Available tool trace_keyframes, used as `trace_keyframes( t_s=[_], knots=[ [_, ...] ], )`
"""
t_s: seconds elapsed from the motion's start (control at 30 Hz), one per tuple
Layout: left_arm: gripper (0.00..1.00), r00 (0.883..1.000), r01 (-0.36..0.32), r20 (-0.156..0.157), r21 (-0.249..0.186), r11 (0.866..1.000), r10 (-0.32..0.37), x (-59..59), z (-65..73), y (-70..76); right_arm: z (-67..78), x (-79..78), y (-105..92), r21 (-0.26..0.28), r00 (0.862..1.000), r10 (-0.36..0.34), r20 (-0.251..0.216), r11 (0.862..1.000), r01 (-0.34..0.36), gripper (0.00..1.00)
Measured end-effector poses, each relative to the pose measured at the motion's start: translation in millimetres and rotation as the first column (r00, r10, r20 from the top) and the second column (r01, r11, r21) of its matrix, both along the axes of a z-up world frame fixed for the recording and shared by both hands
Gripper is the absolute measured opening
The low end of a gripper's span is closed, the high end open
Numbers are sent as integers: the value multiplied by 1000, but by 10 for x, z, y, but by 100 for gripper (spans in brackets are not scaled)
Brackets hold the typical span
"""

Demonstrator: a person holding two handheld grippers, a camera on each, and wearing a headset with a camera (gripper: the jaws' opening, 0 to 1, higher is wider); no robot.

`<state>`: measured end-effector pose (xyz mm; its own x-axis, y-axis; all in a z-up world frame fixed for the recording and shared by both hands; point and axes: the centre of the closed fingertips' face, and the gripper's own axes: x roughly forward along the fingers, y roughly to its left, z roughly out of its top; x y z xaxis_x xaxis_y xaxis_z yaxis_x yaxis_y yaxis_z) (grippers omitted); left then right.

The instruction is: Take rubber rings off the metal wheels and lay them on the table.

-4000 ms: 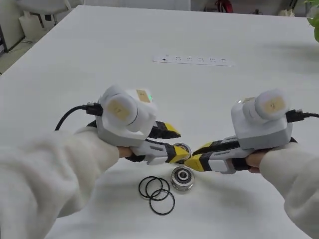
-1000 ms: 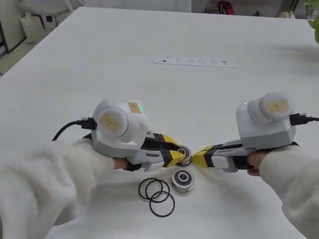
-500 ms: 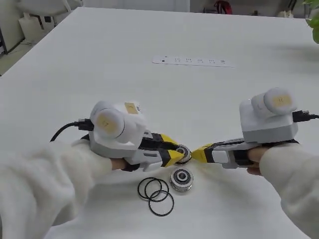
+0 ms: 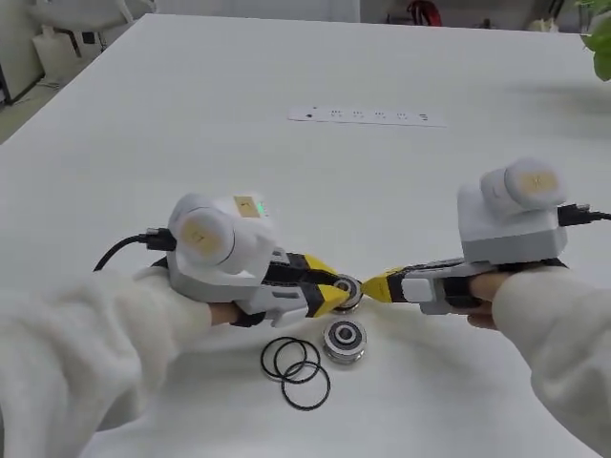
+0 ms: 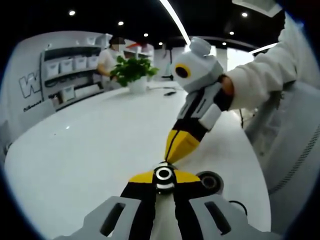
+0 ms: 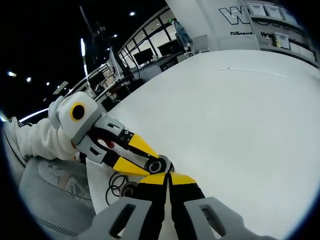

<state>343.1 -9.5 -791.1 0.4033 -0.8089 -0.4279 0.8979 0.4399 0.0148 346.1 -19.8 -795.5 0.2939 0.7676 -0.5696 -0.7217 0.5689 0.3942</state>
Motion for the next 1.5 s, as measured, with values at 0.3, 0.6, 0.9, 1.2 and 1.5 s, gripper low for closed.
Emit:
trace_keyframes(
  t_s=[0.3,0.6,0.9,1.2,1.5],
  knots=[
    [13,1000,-16,1,2,1000,16,4,1,-7,23,1,21,-13,1000,10,18,1000,-9,0],
    [14,1000,-18,-1,4,1000,18,4,-1,-12,34,-6,25,-13,1000,12,17,1000,-12,0],
    [14,1000,-21,-4,2,1000,21,4,-3,-8,41,-11,31,1,1000,8,6,1000,-8,0],
    [14,1000,-28,-14,-10,1000,28,4,8,12,78,-7,54,18,1000,8,7,1000,-8,0],
    [14,999,-30,-15,-11,999,30,2,11,13,95,-15,73,20,1000,13,8,1000,-13,0]
  ],
)
